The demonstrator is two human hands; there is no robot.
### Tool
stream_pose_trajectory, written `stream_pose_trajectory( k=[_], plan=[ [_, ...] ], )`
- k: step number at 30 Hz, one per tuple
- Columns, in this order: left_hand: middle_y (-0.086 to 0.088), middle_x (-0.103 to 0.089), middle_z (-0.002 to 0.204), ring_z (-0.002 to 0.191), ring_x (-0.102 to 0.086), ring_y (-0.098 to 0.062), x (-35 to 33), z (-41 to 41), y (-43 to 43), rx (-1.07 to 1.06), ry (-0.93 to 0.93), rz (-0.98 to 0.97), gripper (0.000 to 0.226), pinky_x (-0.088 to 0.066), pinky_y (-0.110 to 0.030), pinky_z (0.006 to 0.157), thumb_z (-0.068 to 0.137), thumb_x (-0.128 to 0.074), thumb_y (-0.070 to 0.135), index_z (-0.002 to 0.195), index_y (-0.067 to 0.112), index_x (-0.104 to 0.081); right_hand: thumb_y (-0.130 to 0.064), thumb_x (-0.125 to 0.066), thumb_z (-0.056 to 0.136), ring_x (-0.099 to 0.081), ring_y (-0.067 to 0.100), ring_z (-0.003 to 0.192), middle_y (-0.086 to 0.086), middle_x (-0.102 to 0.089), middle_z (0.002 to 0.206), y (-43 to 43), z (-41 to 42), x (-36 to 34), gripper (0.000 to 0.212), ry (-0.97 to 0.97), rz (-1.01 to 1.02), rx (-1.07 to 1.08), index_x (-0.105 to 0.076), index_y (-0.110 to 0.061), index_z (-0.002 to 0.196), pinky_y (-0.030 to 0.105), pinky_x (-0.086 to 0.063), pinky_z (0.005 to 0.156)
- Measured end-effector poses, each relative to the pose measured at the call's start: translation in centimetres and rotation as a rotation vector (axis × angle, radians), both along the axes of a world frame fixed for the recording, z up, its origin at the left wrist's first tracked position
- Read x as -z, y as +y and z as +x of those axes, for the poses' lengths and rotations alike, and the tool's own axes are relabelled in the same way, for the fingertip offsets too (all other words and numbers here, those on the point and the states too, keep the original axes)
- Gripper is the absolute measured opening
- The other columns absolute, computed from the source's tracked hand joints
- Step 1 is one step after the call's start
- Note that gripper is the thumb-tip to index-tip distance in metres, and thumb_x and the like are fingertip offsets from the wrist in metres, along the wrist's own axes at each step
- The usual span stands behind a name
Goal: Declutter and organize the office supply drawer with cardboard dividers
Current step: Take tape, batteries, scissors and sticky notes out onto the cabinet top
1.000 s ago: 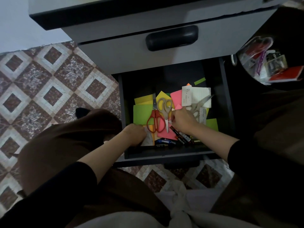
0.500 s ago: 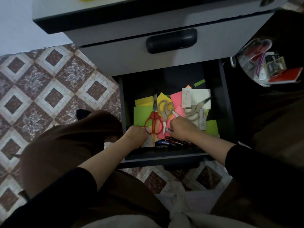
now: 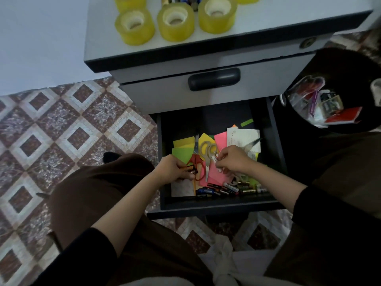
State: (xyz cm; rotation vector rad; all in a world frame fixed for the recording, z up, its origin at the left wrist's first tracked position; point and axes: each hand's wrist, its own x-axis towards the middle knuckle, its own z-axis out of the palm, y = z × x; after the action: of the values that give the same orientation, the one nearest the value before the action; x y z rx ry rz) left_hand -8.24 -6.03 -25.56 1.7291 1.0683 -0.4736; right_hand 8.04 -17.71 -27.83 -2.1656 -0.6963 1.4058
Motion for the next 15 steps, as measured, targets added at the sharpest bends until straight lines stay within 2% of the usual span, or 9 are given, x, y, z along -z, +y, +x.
stream_pose_trajectory(
  k=[2, 5, 7, 9, 12, 15],
  plan=[
    [0.001, -0.062, 0.062, 0.050, -0.057, 0.003, -0.8, -0.3, -0.4, -0.115, -0.038, -0.091, 0.021, -0.044, -0.008, 0.051, 0.073, -0.077, 0.010, 0.087, -0.005, -0.071, 0.000, -0.065, 0.083, -0.061, 0.018, 0.053, 0.012, -0.062, 0.068, -0.3, 0.2, -1.4, 0.004, 0.065, 0.030, 0.040, -0.062, 0.002, 0.085, 0.025, -0.055, 0.050],
    [-0.012, -0.069, 0.079, 0.058, -0.063, -0.002, -1.9, -0.5, -0.9, -0.219, -0.096, -0.170, 0.022, -0.051, -0.011, 0.057, 0.076, -0.073, 0.005, 0.093, -0.008, -0.070, 0.004, -0.061, 0.084, -0.063, 0.025, 0.057, 0.017, -0.062, 0.070, -0.9, 0.2, -3.2, 0.007, 0.130, 0.086, 0.072, -0.059, 0.003, 0.091, 0.032, -0.057, 0.056],
    [-0.009, -0.069, 0.073, 0.057, -0.064, -0.005, -2.8, -0.4, -1.2, -0.291, -0.142, -0.206, 0.017, -0.052, -0.012, 0.057, 0.077, -0.072, 0.004, 0.090, -0.007, -0.069, 0.005, -0.060, 0.084, -0.062, 0.028, 0.058, 0.018, -0.062, 0.070, -1.4, 0.3, -4.2, 0.009, 0.157, 0.131, 0.081, -0.060, 0.003, 0.093, 0.032, -0.058, 0.056],
    [-0.003, -0.068, 0.065, 0.057, -0.065, -0.006, -3.6, -0.4, -1.6, -0.325, -0.189, -0.227, 0.012, -0.053, -0.013, 0.057, 0.078, -0.070, 0.004, 0.085, -0.005, -0.069, 0.005, -0.060, 0.085, -0.062, 0.027, 0.056, 0.017, -0.061, 0.067, -1.9, 0.3, -5.2, 0.007, 0.159, 0.162, 0.073, -0.060, -0.001, 0.080, 0.035, -0.059, 0.059],
    [-0.004, -0.067, 0.068, 0.063, -0.066, -0.010, -4.9, -0.4, -2.1, -0.369, -0.252, -0.245, 0.006, -0.056, -0.018, 0.061, 0.078, -0.070, 0.002, 0.080, -0.003, -0.070, 0.005, -0.059, 0.085, -0.063, 0.021, 0.054, 0.014, -0.060, 0.064, -2.5, 0.1, -6.4, 0.020, 0.165, 0.191, 0.084, -0.057, -0.004, 0.067, 0.039, -0.059, 0.066],
    [-0.002, -0.068, 0.068, 0.064, -0.066, -0.009, -6.0, -0.4, -2.7, -0.405, -0.299, -0.280, 0.004, -0.055, -0.018, 0.059, 0.079, -0.069, 0.001, 0.081, -0.003, -0.069, 0.005, -0.059, 0.085, -0.064, 0.019, 0.054, 0.014, -0.060, 0.065, -3.2, -0.2, -7.5, 0.021, 0.182, 0.219, 0.107, -0.057, -0.005, 0.066, 0.035, -0.060, 0.063]
  ],
)
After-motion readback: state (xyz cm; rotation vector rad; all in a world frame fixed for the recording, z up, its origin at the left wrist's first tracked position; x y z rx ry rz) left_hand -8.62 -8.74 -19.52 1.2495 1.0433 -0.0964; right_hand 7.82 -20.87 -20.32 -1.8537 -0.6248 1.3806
